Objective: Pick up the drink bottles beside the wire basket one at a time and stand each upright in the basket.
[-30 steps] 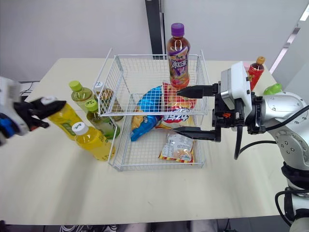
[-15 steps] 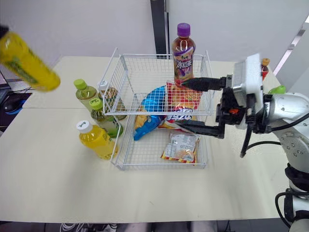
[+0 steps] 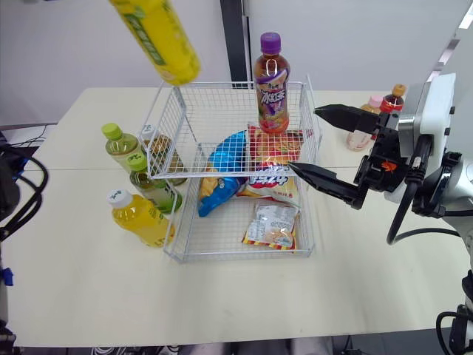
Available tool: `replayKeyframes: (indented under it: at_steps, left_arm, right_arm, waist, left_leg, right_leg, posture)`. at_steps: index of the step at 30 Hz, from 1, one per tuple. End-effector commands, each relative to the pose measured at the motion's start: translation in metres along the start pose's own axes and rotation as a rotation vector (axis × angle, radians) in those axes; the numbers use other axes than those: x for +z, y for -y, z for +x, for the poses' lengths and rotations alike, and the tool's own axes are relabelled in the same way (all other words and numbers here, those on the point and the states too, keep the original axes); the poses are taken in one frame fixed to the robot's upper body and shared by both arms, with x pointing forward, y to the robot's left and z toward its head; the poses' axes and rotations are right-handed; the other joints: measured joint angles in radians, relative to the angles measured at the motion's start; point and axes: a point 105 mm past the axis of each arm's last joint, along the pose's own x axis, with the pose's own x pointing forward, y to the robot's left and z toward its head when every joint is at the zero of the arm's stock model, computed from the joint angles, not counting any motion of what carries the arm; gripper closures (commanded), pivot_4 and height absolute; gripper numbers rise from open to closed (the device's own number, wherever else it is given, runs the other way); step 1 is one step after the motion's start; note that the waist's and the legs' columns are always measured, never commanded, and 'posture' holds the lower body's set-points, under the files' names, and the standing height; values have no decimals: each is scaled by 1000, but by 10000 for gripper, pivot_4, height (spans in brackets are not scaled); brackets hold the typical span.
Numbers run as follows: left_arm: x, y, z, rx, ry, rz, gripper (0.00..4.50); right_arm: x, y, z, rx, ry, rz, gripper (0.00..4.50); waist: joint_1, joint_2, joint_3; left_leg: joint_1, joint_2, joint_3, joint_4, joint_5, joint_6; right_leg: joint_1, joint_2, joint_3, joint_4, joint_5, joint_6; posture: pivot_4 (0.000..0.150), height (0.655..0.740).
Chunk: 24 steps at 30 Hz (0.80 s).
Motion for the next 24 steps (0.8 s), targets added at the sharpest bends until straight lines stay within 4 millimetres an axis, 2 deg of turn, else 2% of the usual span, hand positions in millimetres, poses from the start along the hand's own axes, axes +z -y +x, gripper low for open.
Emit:
replayKeyframes:
  at_steps: [1, 4, 11, 18, 22, 24]
  left_arm:
    - [13, 3, 10, -15, 37, 76, 31412]
    - [-9, 1, 35, -32, 8, 99, 31412]
    - [-34, 1, 64, -54, 3, 63, 31412]
    - [-55, 3, 79, -75, -43, 73, 31412]
    - [-57, 5, 81, -93, -47, 63, 31412]
    - [-57, 6, 81, -104, -54, 72, 24348]
  right_arm:
    - [10, 0, -6, -45, 8, -61, 0]
    - [11, 2, -8, -82, 9, -73, 0]
    - [11, 2, -14, -123, 4, -83, 0]
    - [10, 0, -17, -132, -6, -84, 0]
    - [8, 0, -18, -133, -10, -82, 0]
    - [7, 0, -18, -131, -13, -79, 0]
  waist:
    - [-2, 0, 0]
    - [1, 0, 0]
    - [4, -1, 0]
    - [3, -1, 0]
    - [7, -1, 0]
    - [8, -1, 0]
  left_leg:
    - [0, 0, 0, 0, 0, 0]
    - [-1, 0, 0, 1, 0, 0]
    - [-3, -1, 0, 1, 0, 0]
    - [-3, -1, 1, 1, 0, 0]
    - [-3, -2, 1, 2, 0, 0]
    - [-3, -2, 1, 2, 0, 0]
  right_leg:
    - [-1, 0, 0, 1, 0, 0]
    - [-2, 0, 0, 1, 0, 0]
    - [-3, -1, 0, 2, 0, 0]
    - [-3, -1, 0, 3, 0, 0]
    - [-3, -2, 0, 3, 0, 0]
    - [-3, -2, 0, 3, 0, 0]
  posture:
    - [1500, 7400]
    - [1500, 7400]
    - [1500, 7400]
    - [1500, 7400]
    - [1500, 7400]
    - [1500, 7400]
